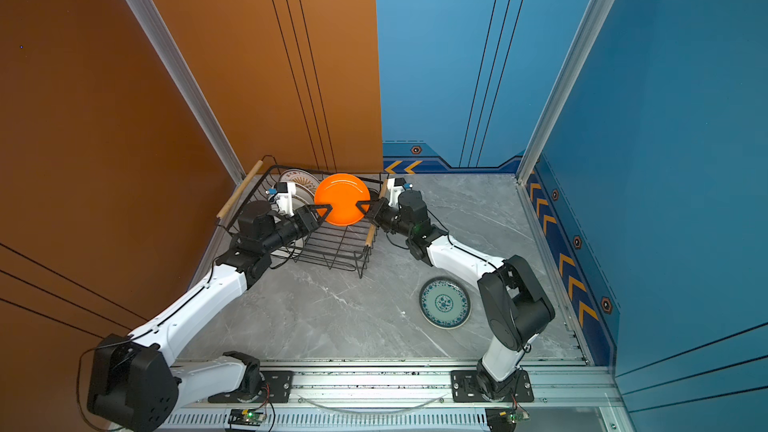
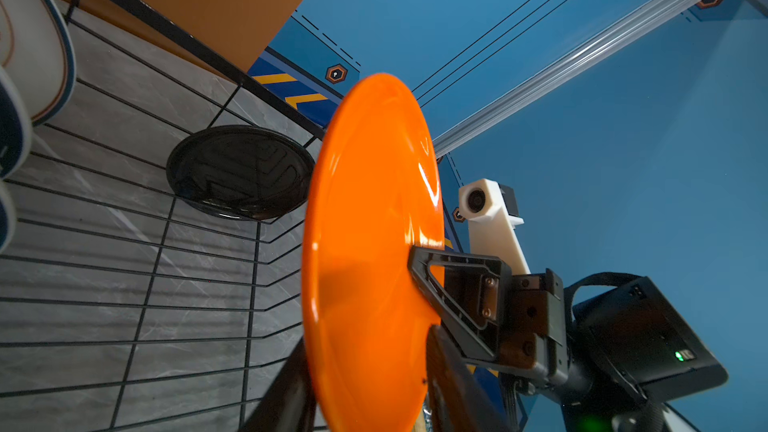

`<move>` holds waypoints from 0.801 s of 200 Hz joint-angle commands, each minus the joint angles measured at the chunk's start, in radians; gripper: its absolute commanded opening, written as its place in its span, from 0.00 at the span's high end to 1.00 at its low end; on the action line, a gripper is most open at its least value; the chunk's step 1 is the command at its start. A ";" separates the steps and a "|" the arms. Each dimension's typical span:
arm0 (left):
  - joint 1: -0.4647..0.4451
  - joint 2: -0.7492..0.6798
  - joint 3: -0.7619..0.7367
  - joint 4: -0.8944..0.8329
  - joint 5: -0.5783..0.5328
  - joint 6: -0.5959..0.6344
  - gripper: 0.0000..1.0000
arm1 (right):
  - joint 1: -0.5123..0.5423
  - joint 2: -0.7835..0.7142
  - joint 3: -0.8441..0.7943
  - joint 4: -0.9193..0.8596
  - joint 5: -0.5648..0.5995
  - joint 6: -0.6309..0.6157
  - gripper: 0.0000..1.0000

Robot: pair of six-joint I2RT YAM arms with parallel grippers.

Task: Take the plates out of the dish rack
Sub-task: 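Move the left gripper to the orange plate rim and grasp it while right holds, then open the right gripper and withdraw it while the left holds the plate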

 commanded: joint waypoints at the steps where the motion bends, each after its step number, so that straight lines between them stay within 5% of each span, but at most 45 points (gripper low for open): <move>1: 0.001 0.010 0.027 0.039 0.060 -0.012 0.69 | 0.011 -0.036 -0.005 0.046 -0.031 -0.016 1.00; 50: 0.000 0.043 0.038 0.042 0.093 -0.046 0.85 | 0.024 -0.037 0.009 0.028 -0.046 -0.047 1.00; 87: -0.002 0.045 0.042 0.042 0.105 -0.066 0.94 | 0.035 -0.043 0.018 0.004 -0.060 -0.071 0.91; 160: 0.001 0.015 0.082 -0.058 0.106 -0.089 1.00 | -0.006 -0.127 0.044 -0.191 -0.020 -0.194 0.35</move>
